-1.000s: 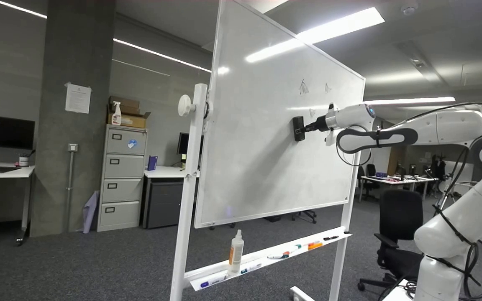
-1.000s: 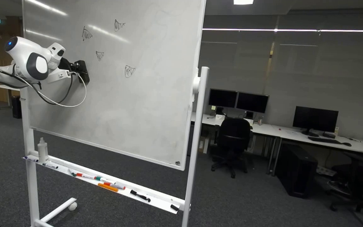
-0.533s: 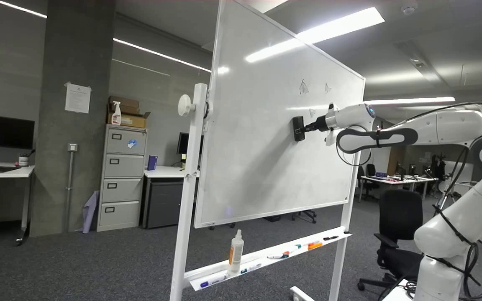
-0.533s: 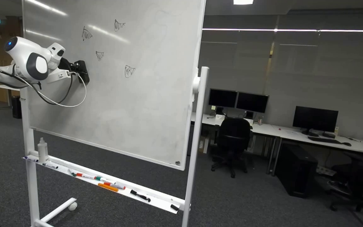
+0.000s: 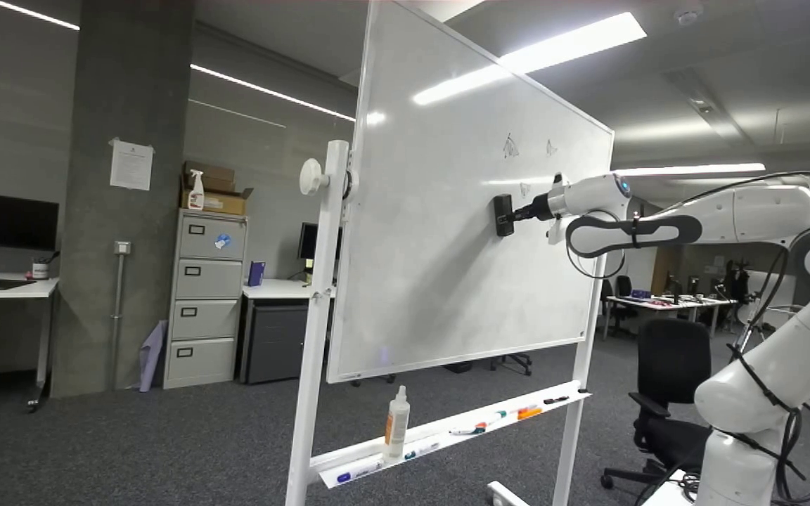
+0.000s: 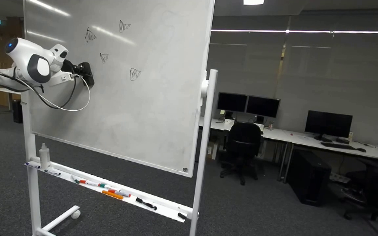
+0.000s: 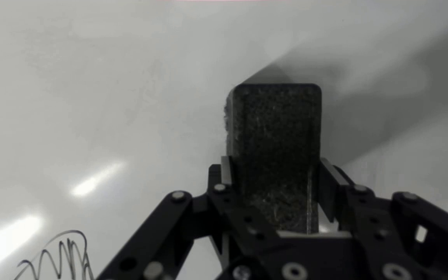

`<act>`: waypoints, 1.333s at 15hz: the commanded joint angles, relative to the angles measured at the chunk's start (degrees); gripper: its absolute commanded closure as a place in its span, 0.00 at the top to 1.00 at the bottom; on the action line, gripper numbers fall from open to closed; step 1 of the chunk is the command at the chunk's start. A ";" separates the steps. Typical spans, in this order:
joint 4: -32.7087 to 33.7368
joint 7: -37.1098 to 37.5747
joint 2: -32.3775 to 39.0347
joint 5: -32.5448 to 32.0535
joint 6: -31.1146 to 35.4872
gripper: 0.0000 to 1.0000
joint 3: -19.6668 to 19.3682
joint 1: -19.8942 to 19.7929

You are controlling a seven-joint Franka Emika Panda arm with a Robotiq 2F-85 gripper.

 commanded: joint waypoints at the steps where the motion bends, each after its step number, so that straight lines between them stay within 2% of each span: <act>1: 1.96 2.81 -0.08 -0.52 1.35 0.30 1.01 -4.70; 5: 4.88 4.64 0.96 -0.41 0.65 0.30 1.40 -7.54; 15: 11.68 4.28 4.43 1.00 -0.57 0.30 -1.60 -8.07; 18: 13.87 3.69 5.57 2.56 -0.78 0.30 -3.88 -6.96; 20: 15.45 3.51 6.88 2.51 -1.11 0.30 -7.16 -4.01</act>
